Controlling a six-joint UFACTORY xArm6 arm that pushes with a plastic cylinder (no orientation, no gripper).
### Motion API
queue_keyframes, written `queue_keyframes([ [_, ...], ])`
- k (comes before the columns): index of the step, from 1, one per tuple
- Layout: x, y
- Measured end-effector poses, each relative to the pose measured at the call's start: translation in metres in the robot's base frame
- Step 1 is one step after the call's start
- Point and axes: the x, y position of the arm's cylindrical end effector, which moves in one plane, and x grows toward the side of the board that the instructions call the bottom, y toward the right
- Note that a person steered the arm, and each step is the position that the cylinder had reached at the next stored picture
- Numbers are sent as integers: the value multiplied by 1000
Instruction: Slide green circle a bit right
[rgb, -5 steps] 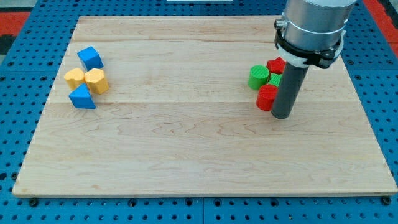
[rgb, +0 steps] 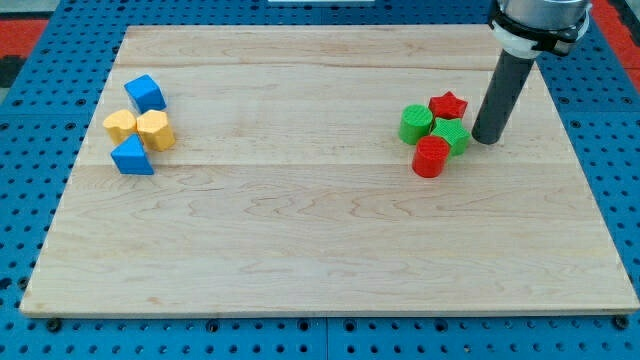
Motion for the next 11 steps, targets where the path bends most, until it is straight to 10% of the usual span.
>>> queue_keyframes([
  [11, -63, -76],
])
